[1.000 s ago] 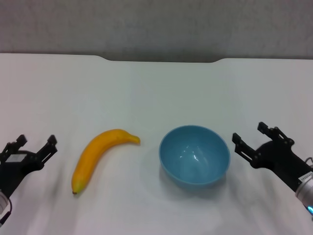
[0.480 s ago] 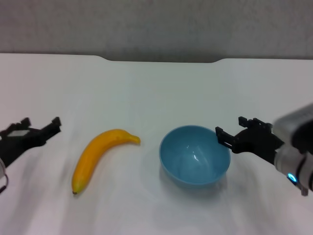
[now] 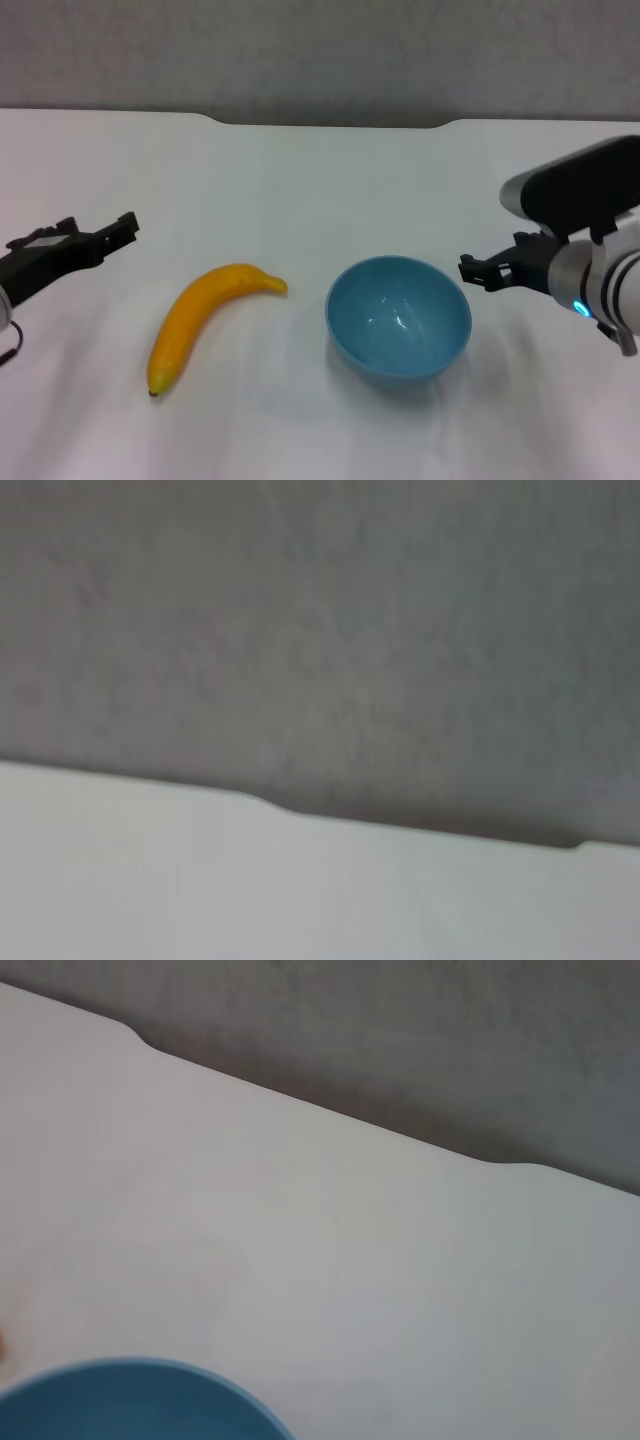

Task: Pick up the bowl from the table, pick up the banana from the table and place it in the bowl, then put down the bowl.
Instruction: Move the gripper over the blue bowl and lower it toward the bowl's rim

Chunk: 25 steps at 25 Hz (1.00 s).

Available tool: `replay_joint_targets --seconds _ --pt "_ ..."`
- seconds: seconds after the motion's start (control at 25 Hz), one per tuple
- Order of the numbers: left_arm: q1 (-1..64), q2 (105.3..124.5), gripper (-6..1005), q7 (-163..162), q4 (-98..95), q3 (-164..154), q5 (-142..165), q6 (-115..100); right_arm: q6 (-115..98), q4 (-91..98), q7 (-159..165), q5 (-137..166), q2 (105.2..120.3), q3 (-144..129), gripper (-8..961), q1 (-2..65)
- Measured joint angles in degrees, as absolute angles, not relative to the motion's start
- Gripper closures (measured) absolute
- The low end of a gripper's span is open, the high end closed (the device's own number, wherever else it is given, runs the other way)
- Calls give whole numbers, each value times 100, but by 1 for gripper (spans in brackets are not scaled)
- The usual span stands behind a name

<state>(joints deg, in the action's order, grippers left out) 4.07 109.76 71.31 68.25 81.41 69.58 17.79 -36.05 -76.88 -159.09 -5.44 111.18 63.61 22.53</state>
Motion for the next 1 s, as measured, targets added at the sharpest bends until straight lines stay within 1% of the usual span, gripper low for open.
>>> replay_joint_targets --seconds 0.04,0.12,0.28,0.32,0.36,0.44,0.64,0.76,1.0 --pt "535 10999 92 6600 6700 8434 7573 2099 -3619 -7674 -16042 -711 11120 6424 191 2294" --pt "721 11111 92 5844 6546 9002 8644 2706 -3570 -7634 -16372 -1151 11121 6599 187 2333" --pt "1106 11613 92 4864 6505 10200 11057 3654 -3538 -7563 -16877 -1767 11147 6821 189 2375" --pt "1171 11683 92 4716 6526 10335 11491 3761 -3559 -7498 -16911 -1858 11186 6836 189 2405" --pt "1213 11701 92 4587 6530 10370 11780 3806 -3591 -7430 -16918 -1928 11223 6838 189 2434" --pt "1261 11666 92 4336 6518 10294 12047 3838 -3643 -7238 -16918 -2067 11292 6843 190 2506" --pt "1269 11662 93 4280 6492 10307 11976 3846 -3632 -6591 -16926 -2379 11455 6784 191 2740" --pt "1274 11664 93 4271 6483 10313 11936 3845 -3597 -6496 -16906 -2386 11478 6749 192 2750" --pt "1279 11675 93 4301 6383 10309 11889 3822 -3429 -6363 -16901 -2458 11479 6715 206 2718"
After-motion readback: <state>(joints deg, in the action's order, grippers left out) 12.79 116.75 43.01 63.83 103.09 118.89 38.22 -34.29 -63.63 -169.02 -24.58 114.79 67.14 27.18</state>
